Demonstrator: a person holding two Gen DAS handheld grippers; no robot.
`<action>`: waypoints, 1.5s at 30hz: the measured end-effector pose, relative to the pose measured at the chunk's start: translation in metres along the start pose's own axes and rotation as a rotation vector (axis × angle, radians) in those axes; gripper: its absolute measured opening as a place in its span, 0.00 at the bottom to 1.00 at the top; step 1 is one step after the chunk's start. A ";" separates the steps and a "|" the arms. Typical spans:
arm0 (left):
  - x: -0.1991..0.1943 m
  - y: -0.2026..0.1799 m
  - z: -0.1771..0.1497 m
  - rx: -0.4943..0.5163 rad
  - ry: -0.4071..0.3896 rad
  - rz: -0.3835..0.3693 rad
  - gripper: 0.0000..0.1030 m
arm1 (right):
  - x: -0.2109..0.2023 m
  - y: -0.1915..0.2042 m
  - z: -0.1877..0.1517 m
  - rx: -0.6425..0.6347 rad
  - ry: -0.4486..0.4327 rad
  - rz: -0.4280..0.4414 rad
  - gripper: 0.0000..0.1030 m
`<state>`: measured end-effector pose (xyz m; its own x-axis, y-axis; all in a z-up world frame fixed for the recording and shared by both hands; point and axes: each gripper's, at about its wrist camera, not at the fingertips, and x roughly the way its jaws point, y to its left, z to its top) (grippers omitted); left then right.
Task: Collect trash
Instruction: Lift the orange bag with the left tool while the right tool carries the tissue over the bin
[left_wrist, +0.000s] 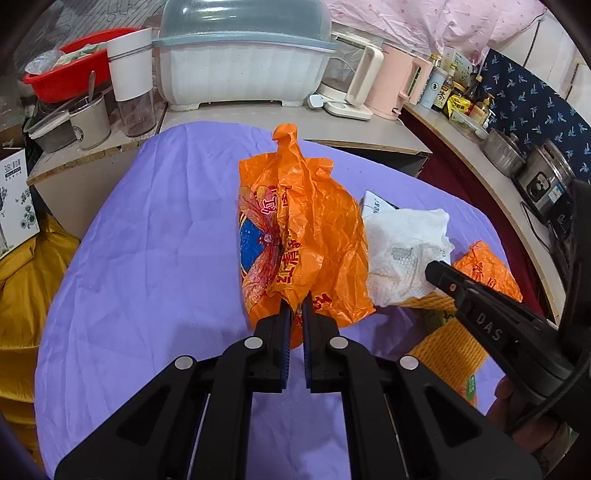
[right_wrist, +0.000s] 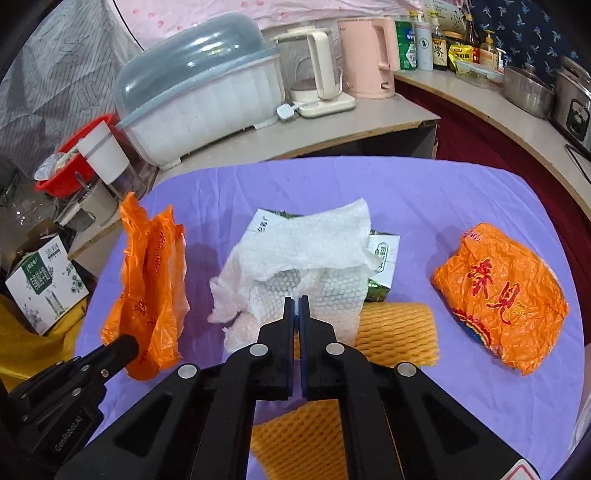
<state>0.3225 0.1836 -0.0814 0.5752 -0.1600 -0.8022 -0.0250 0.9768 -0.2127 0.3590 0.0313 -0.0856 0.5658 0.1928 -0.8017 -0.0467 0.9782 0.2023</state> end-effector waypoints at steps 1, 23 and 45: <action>-0.003 -0.002 -0.001 0.001 -0.004 -0.001 0.05 | -0.007 -0.001 0.000 0.003 -0.017 0.006 0.02; -0.132 -0.138 -0.043 0.203 -0.146 -0.127 0.05 | -0.238 -0.090 -0.007 0.124 -0.373 -0.061 0.02; -0.151 -0.343 -0.140 0.523 -0.076 -0.301 0.05 | -0.343 -0.292 -0.114 0.395 -0.427 -0.308 0.02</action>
<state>0.1299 -0.1469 0.0347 0.5516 -0.4486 -0.7032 0.5422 0.8335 -0.1064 0.0847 -0.3111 0.0657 0.7856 -0.2189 -0.5788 0.4294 0.8663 0.2551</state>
